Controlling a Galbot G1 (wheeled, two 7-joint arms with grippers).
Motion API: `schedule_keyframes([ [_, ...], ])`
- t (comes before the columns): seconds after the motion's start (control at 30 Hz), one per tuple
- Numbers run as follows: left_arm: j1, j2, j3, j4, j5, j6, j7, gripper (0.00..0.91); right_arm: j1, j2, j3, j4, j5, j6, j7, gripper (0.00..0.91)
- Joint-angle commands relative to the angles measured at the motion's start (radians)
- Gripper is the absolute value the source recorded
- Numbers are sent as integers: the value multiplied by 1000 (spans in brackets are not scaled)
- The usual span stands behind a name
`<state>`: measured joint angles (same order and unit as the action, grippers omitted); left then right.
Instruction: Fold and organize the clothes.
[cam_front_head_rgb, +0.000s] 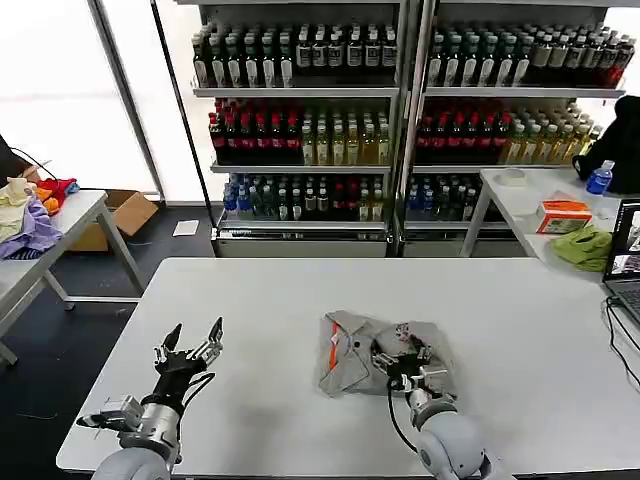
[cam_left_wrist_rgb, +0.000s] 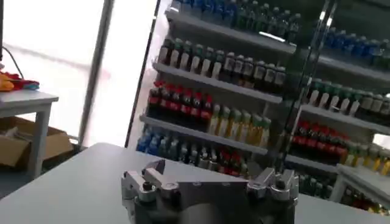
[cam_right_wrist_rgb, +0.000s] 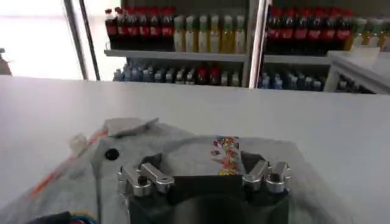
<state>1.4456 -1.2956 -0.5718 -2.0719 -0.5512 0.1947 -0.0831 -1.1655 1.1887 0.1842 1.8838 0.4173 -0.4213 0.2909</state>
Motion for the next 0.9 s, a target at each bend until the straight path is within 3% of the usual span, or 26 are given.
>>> schedule_keyframes([
  [0.03,7,5,0,0,0,-4,5,907,-197,-69,263,266,63,152,-148,907],
  [0.17,9,13,3,-1,5,-5,7,907,-328,-81,440,219,80,285,-252,907],
  [0.27,14,19,4,-7,5,-4,8,907,-410,-85,560,165,166,394,-343,907],
  [0.47,24,32,4,-12,22,-10,14,907,-468,-72,684,58,212,509,-437,907],
  [0.63,37,40,7,-19,29,-16,19,907,-445,-48,701,-2,216,515,-443,907],
  [0.9,55,50,2,-24,28,-22,23,907,-433,-34,681,17,237,467,-448,907],
])
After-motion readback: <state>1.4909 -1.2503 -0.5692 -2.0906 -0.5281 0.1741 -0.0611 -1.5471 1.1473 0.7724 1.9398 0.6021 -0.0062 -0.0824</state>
